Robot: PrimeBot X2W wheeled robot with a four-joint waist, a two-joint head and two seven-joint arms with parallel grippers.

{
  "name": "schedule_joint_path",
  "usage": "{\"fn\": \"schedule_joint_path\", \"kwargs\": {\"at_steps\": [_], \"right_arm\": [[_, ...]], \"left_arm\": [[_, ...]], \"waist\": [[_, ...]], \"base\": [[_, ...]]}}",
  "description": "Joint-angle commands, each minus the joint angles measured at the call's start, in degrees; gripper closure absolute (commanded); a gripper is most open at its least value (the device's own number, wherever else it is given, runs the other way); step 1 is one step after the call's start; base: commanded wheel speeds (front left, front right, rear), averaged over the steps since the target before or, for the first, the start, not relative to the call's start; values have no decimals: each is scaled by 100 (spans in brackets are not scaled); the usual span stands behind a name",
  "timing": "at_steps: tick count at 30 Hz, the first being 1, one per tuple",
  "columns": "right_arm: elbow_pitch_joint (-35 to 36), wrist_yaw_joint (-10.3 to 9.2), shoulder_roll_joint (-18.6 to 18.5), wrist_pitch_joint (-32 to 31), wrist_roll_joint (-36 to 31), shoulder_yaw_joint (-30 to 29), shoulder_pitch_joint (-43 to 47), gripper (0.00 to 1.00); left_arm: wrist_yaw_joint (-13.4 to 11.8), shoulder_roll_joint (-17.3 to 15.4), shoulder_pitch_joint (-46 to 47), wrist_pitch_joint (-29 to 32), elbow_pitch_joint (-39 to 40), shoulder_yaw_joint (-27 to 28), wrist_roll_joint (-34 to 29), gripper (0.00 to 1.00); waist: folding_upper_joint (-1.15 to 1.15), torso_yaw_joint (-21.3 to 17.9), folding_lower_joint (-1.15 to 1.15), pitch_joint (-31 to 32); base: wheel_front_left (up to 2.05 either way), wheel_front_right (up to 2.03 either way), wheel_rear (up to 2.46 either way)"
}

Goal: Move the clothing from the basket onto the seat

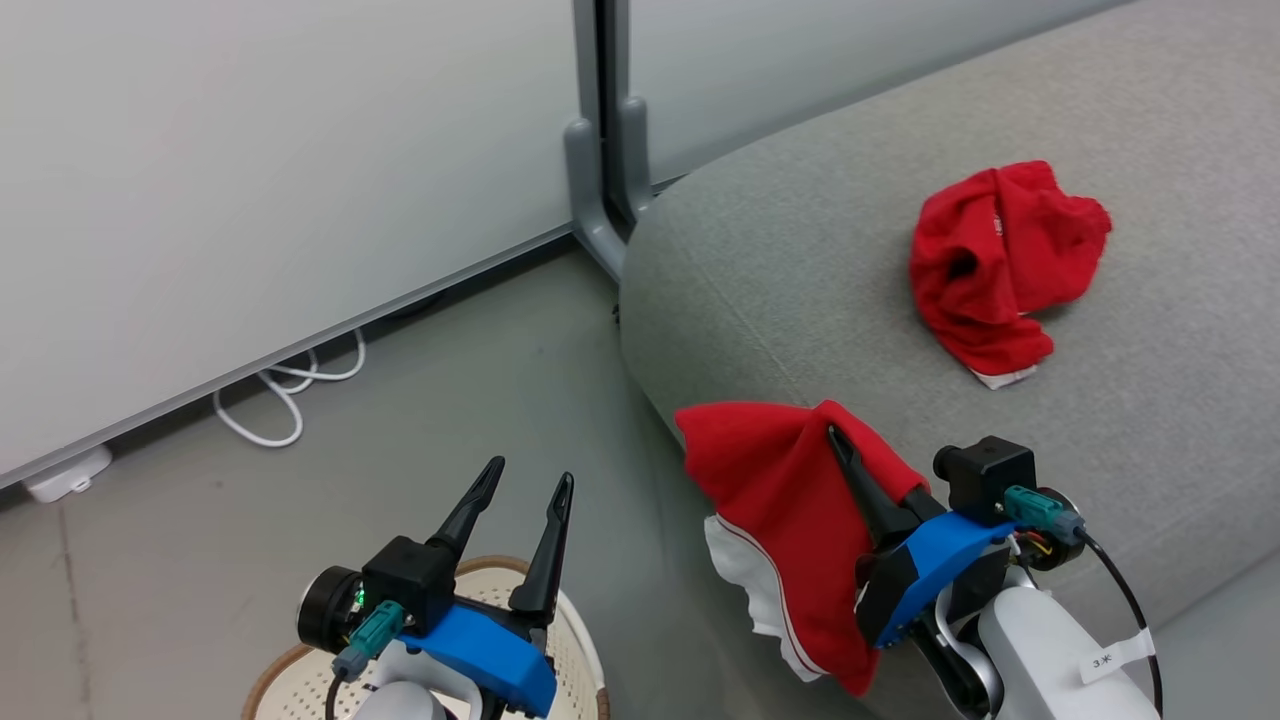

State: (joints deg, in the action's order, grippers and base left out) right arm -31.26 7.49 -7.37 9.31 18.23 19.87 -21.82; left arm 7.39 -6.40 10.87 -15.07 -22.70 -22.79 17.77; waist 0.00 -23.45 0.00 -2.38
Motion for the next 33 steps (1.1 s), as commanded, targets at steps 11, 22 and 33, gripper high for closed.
{"fn": "schedule_joint_path", "kwargs": {"at_steps": [11,22,33], "right_arm": [[49,1,36,58,14,10,56,100],[17,1,61,93,-6,-19,32,100],[175,1,-96,-46,-21,-214,-443,100]], "left_arm": [[13,-17,70,-15,48,65,-56,0],[13,-50,73,-15,41,34,-43,0],[13,-118,134,-15,100,92,-105,0]], "waist": [[0,-552,0,-140],[0,-646,0,-170],[0,-560,0,-325]], "base": [[0,0,0],[0,0,0],[0,0,0]]}}
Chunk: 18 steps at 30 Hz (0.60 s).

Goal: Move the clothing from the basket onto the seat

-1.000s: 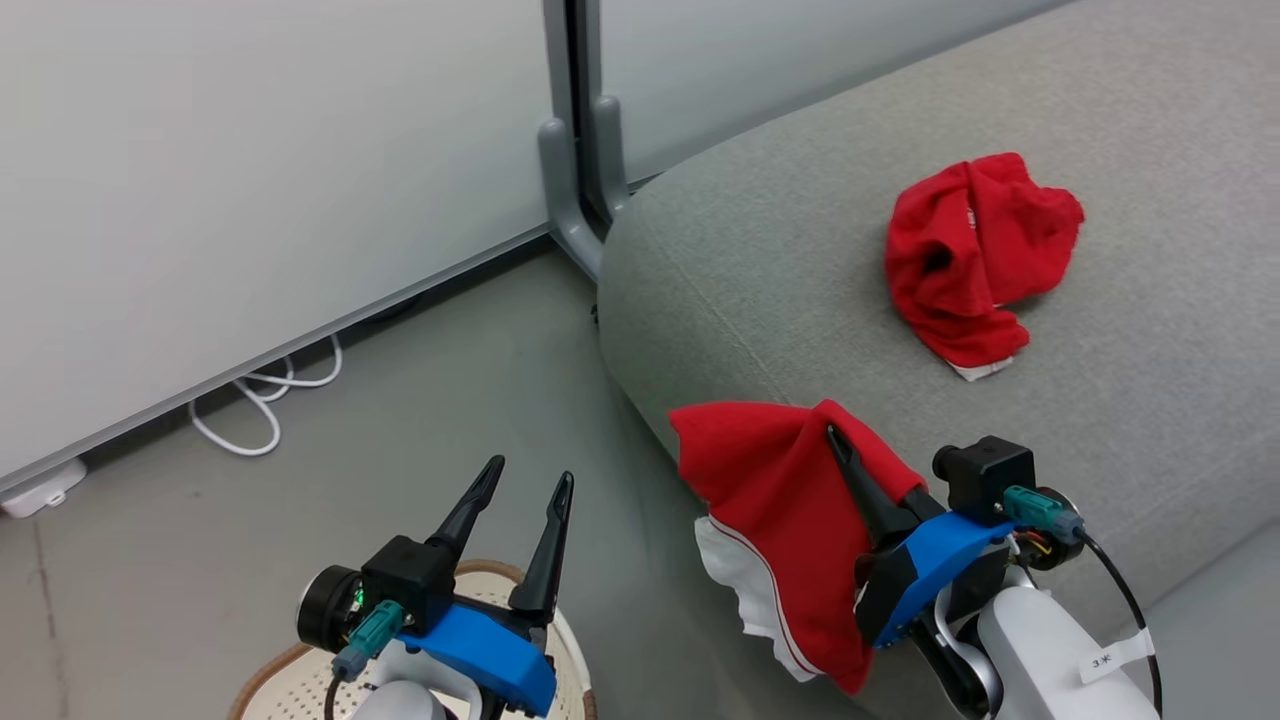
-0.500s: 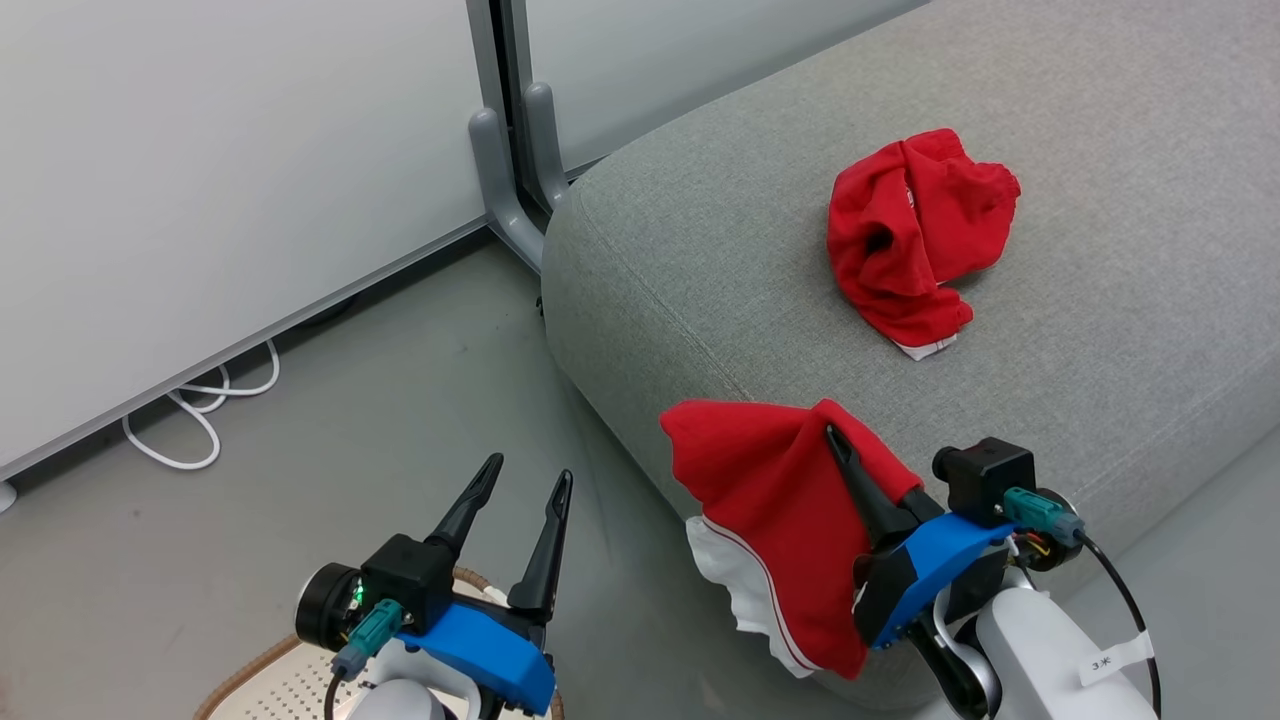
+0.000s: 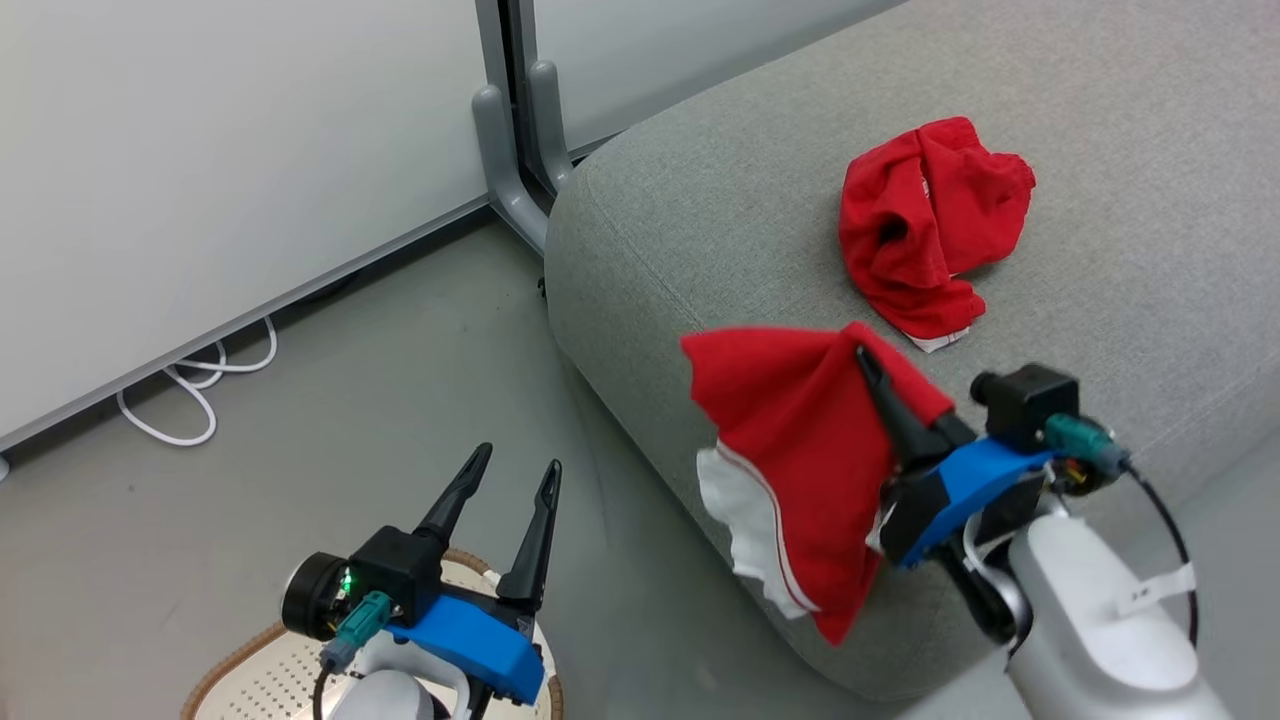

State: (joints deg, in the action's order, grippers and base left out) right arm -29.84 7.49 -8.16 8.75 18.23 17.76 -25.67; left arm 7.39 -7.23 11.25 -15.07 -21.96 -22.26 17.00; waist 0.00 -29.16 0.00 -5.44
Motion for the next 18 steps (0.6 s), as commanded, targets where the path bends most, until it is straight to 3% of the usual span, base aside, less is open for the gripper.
{"fn": "schedule_joint_path", "kwargs": {"at_steps": [1,9,18], "right_arm": [[66,2,-60,-19,-28,-58,-185,100],[336,1,-596,-383,-115,-786,-1397,100],[613,1,-1376,-773,-68,-2125,-2445,100]], "left_arm": [[13,-49,111,-15,38,45,-36,0],[13,-125,371,-15,164,75,-158,0],[13,-333,847,-15,419,2,-310,0]], "waist": [[0,22,0,-63],[0,205,0,-582],[0,618,0,-1499]], "base": [[0,0,0],[0,0,0],[0,0,0]]}}
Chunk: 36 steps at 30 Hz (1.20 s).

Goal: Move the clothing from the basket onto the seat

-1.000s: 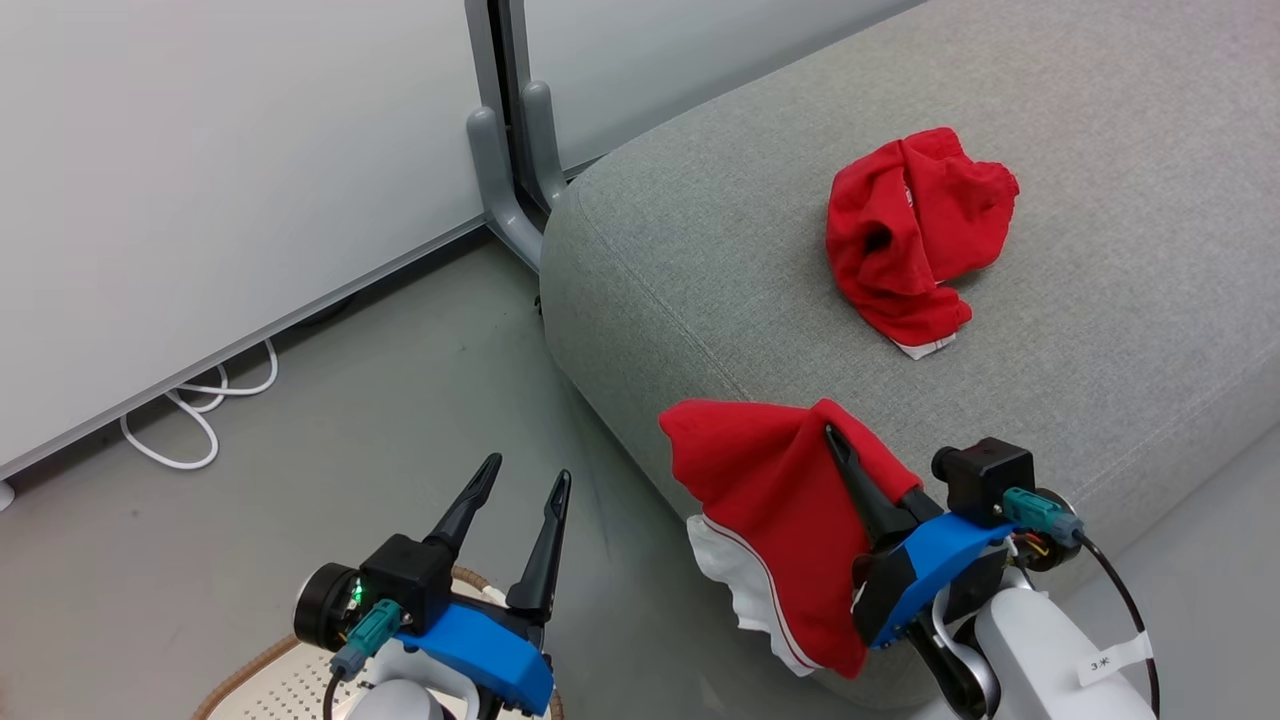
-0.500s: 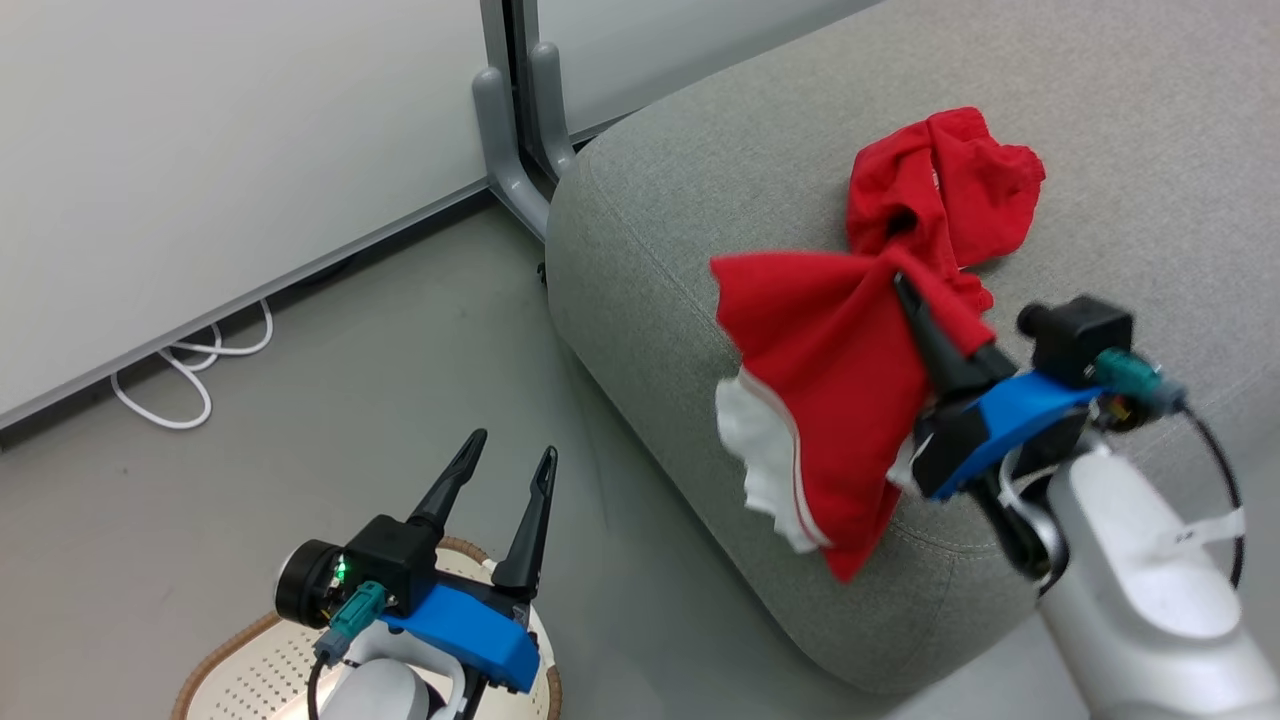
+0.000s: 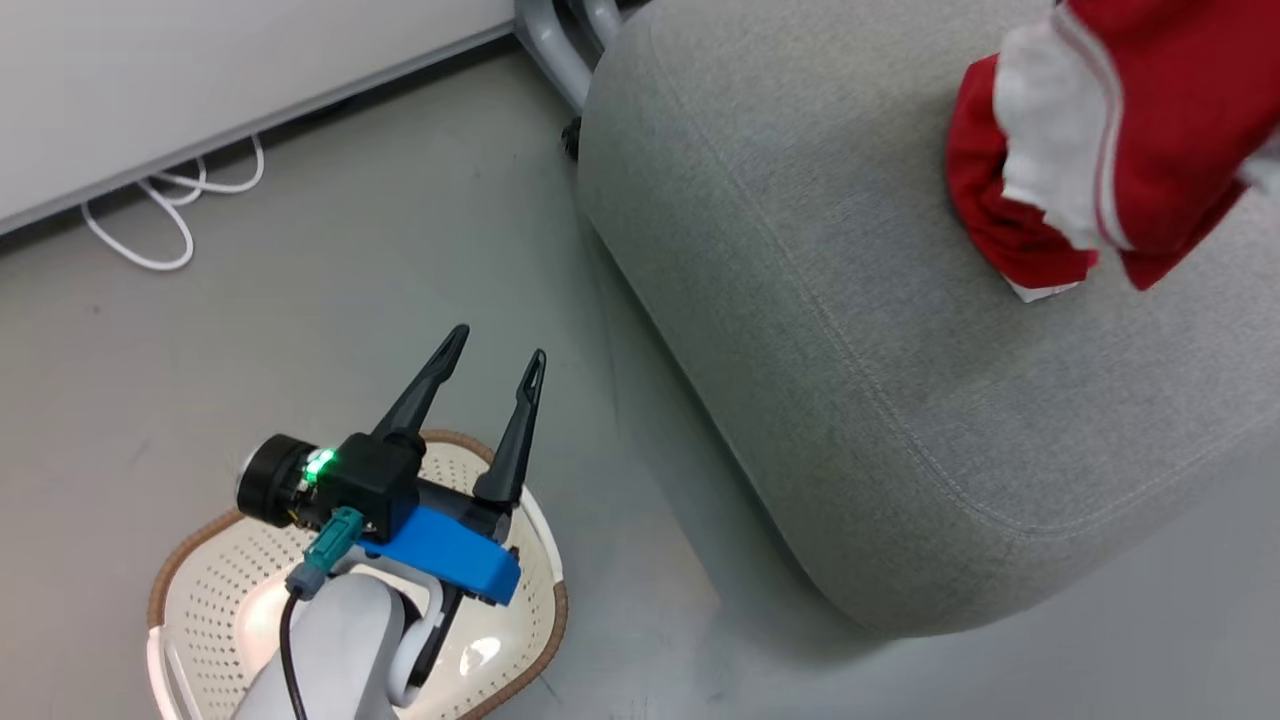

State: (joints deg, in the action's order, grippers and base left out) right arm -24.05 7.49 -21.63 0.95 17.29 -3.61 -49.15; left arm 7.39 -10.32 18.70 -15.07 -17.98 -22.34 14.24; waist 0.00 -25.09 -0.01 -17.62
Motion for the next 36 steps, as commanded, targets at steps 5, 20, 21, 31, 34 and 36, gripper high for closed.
{"fn": "schedule_joint_path", "kwargs": {"at_steps": [5,20,21,31,34,36], "right_arm": [[164,1,-453,-20,-90,-767,-368,100],[-871,0,-483,601,71,-2031,-256,100],[-972,1,-503,642,53,-2039,-267,100],[-1721,1,-456,995,-188,-1821,-511,82],[-1848,1,-480,1052,-199,-1745,-554,0],[-1901,1,-493,1077,-189,-1695,-601,0]], "left_arm": [[13,-163,451,-15,238,-73,-71,0],[13,-460,1352,-15,792,-186,-269,0],[13,-444,1386,-15,833,-153,-268,0],[13,-415,1327,-15,922,-98,-315,0],[13,-407,1325,-15,916,-78,-303,0],[13,-391,1331,-15,914,-79,-300,0]], "waist": [[0,571,1,-847],[0,1220,1,-2362],[0,1239,1,-2424],[0,1248,1,-2564],[0,1241,1,-2516],[0,1240,1,-2493]], "base": [[0,0,0],[0,0,0],[0,0,0],[0,0,0],[0,0,0],[0,0,0]]}}
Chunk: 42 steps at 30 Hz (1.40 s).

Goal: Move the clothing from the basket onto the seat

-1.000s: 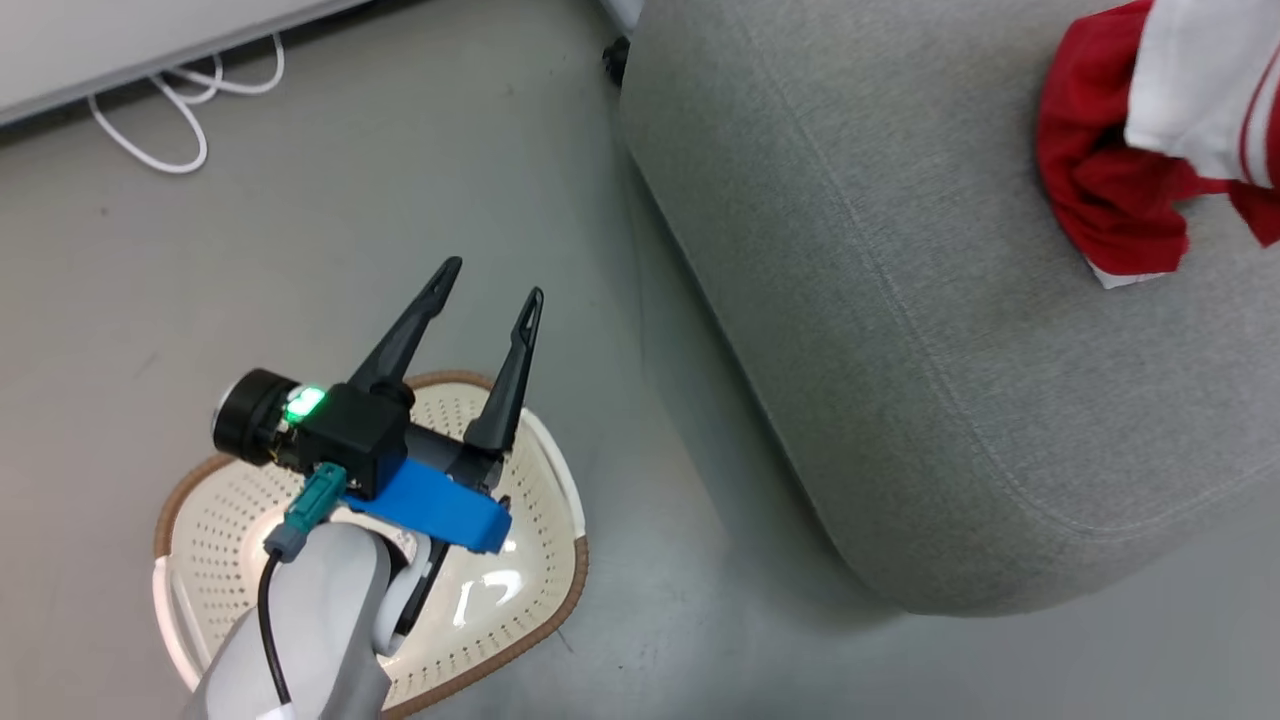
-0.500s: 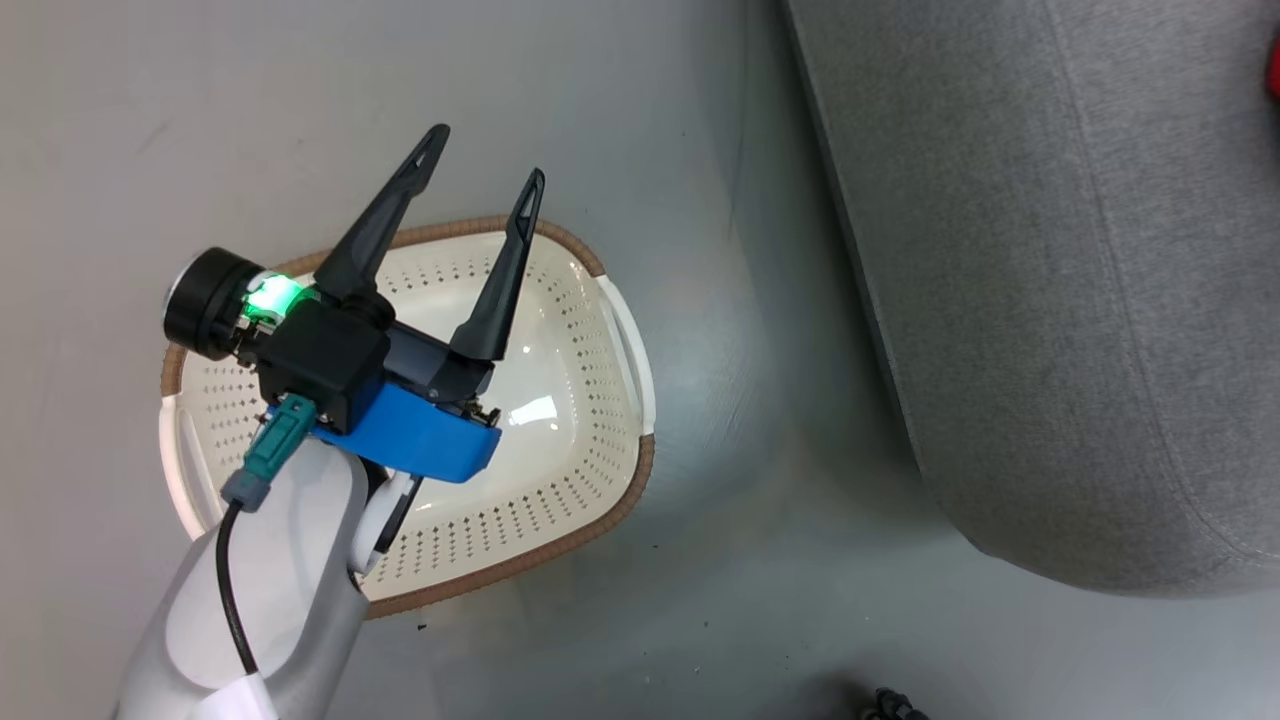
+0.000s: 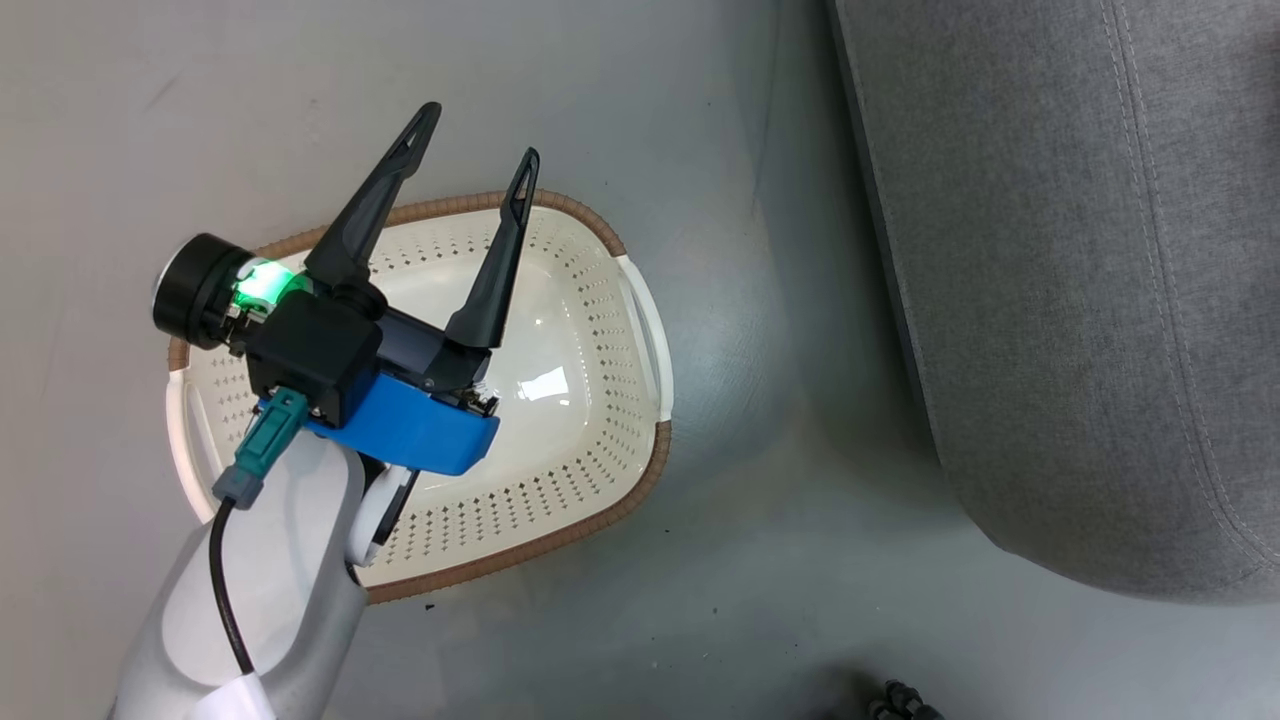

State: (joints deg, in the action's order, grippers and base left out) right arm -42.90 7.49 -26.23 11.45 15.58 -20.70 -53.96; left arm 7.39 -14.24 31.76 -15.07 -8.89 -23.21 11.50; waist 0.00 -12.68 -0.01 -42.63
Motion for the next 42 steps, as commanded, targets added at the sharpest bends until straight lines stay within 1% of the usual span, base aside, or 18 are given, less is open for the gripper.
{"fn": "schedule_joint_path", "kwargs": {"at_steps": [1,7,13,22,25,34,38,42], "right_arm": [[-44,1,-34,38,6,35,-140,0],[-178,1,-88,112,120,162,-189,0],[-259,1,-176,152,8,277,-193,0],[-340,1,-184,181,-51,334,144,0],[-289,1,-164,222,-114,398,350,0],[103,1,142,250,-346,519,1359,0],[460,1,285,146,-491,480,1938,0],[961,1,540,-2,-592,518,2531,0]], "left_arm": [[13,9,25,-15,-1,8,-24,0],[13,38,-5,-15,-21,-29,-15,0],[13,68,-10,-15,-53,0,19,0],[13,246,-120,-15,-161,1,90,0],[13,328,-224,-15,-242,18,128,0],[13,625,-881,-15,-487,285,329,0],[13,726,-1202,-15,-620,357,448,0],[13,802,-1564,-15,-746,491,490,0]], "waist": [[0,-2,1,18],[0,22,1,57],[0,61,1,108],[0,188,1,517],[0,252,1,832],[0,455,1,1977],[0,630,1,2537],[0,760,1,3019]], "base": [[0,0,0],[0,0,0],[0,0,0],[0,0,0],[0,0,0],[0,0,0],[0,0,0],[0,0,0]]}}
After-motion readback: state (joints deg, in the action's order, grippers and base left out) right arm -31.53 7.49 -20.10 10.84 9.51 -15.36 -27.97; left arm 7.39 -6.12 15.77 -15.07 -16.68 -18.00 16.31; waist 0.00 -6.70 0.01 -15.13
